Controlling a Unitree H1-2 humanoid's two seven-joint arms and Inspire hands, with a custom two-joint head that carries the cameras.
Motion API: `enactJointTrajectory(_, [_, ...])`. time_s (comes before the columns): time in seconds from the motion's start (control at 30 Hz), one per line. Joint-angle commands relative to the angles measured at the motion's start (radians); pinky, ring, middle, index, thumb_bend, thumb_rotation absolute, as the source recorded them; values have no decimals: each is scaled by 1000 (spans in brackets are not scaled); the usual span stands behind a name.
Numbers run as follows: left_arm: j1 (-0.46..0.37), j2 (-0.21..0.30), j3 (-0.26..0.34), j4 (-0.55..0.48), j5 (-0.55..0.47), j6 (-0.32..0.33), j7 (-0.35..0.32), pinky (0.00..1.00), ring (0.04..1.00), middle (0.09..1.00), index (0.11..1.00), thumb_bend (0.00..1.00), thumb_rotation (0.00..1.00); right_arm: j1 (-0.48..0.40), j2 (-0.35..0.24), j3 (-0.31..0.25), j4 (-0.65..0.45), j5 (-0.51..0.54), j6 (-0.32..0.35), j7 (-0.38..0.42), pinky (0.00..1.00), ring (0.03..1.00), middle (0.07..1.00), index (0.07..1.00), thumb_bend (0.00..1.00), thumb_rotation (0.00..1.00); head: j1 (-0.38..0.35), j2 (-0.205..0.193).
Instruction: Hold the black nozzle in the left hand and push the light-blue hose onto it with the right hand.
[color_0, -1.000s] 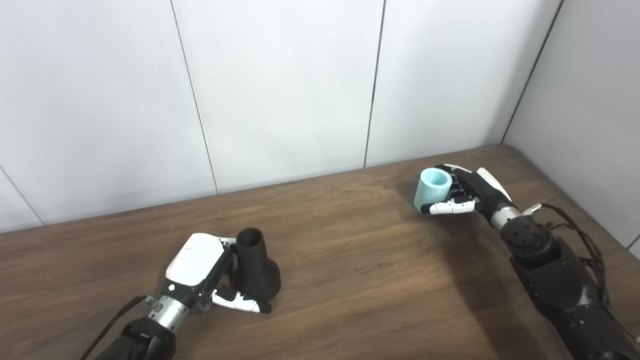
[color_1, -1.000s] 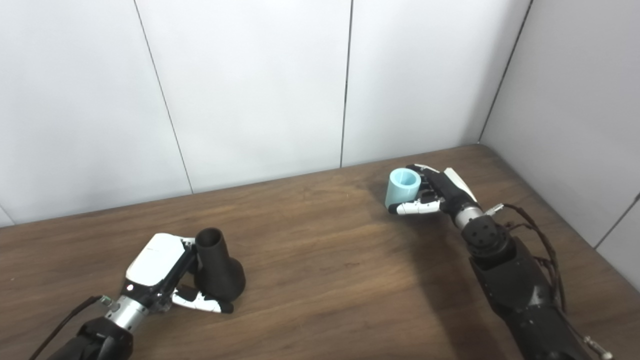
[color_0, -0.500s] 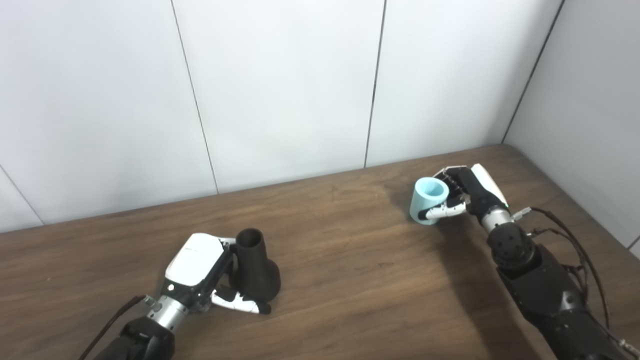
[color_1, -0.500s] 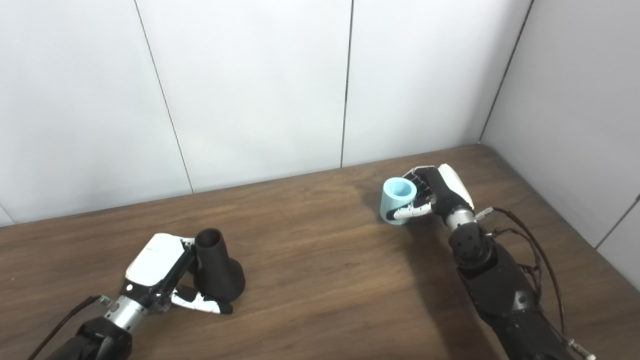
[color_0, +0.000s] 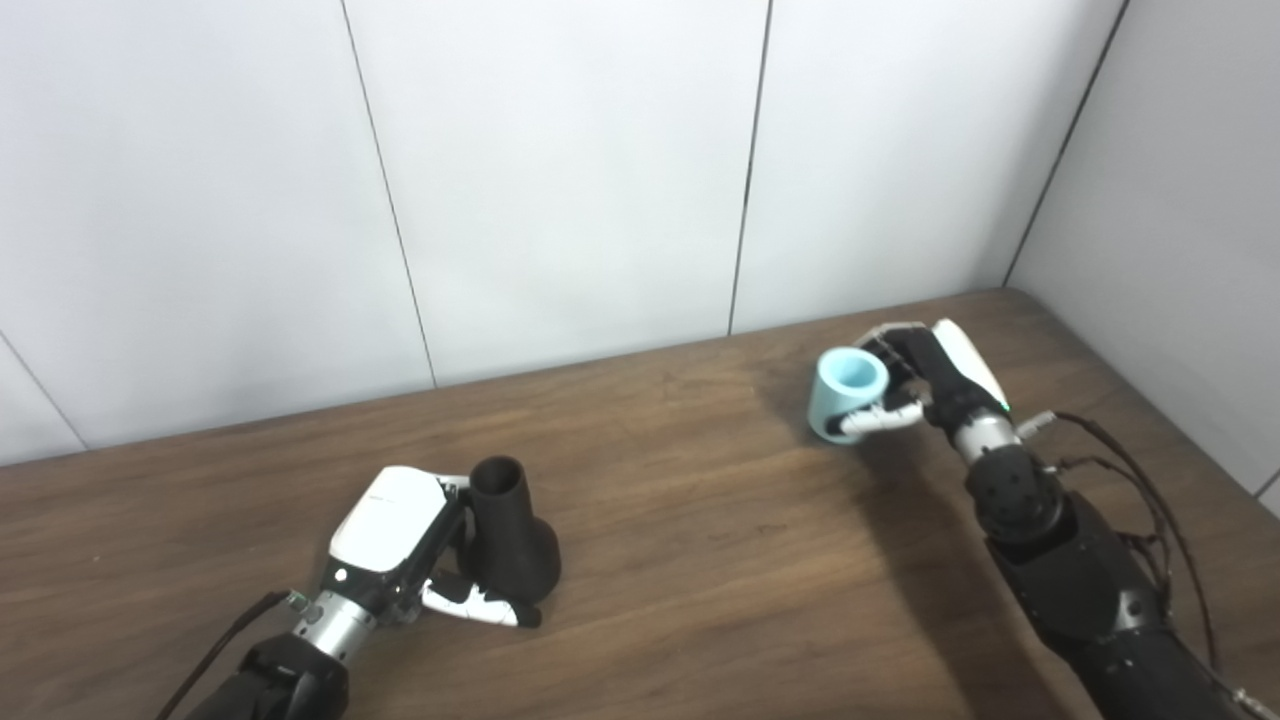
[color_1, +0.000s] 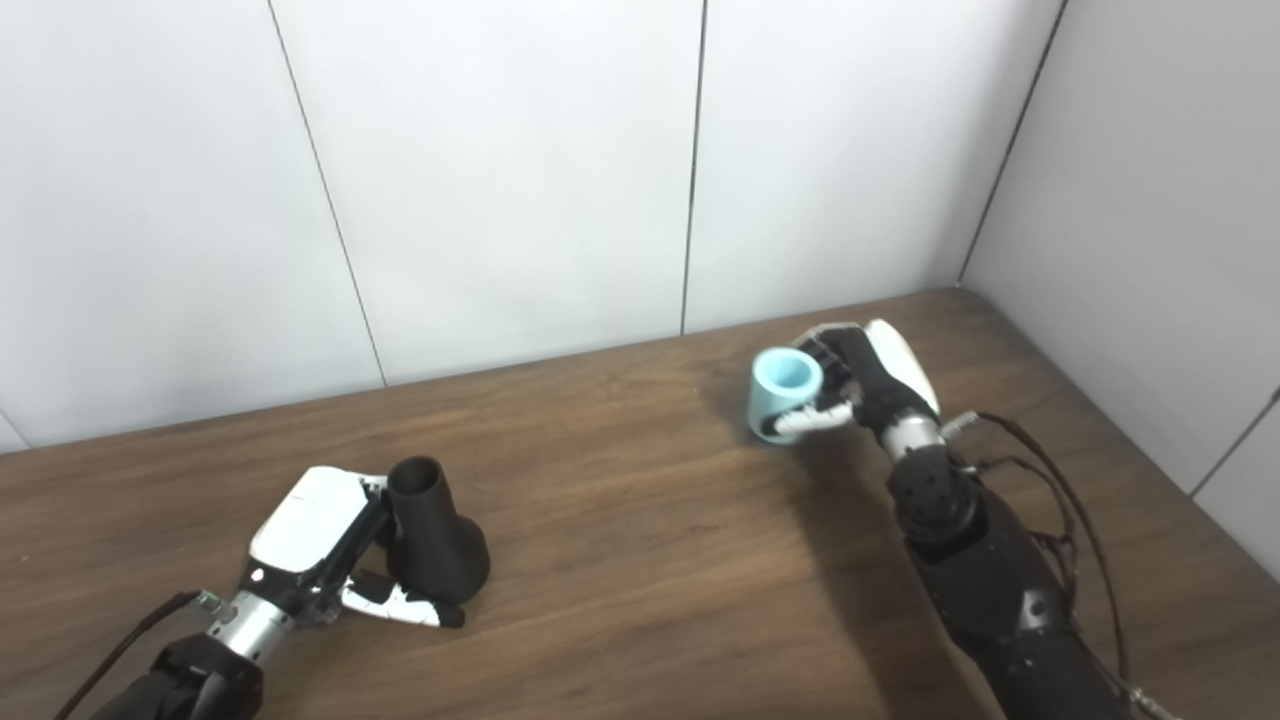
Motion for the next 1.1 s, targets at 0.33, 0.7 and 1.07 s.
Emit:
enactJointTrajectory(0.33, [152,0,-56,92,28,6,-66,285,379,400,498,521,0,-226,19,56,-344,39,258,213,383,422,484,476,532,2,107,13])
enactJointTrajectory(0.7, [159,-34,-63,57,42,63,-92,300,388,404,499,522,0,-326,239,-29,-478,-196,296,553,549,606,496,475,531,1,253,30])
enactJointTrajectory(1.07, [159,-69,-77,36,53,117,-113,315,400,409,500,523,0,-374,380,-81,-501,-425,296,854,337,412,470,478,532,0,364,55])
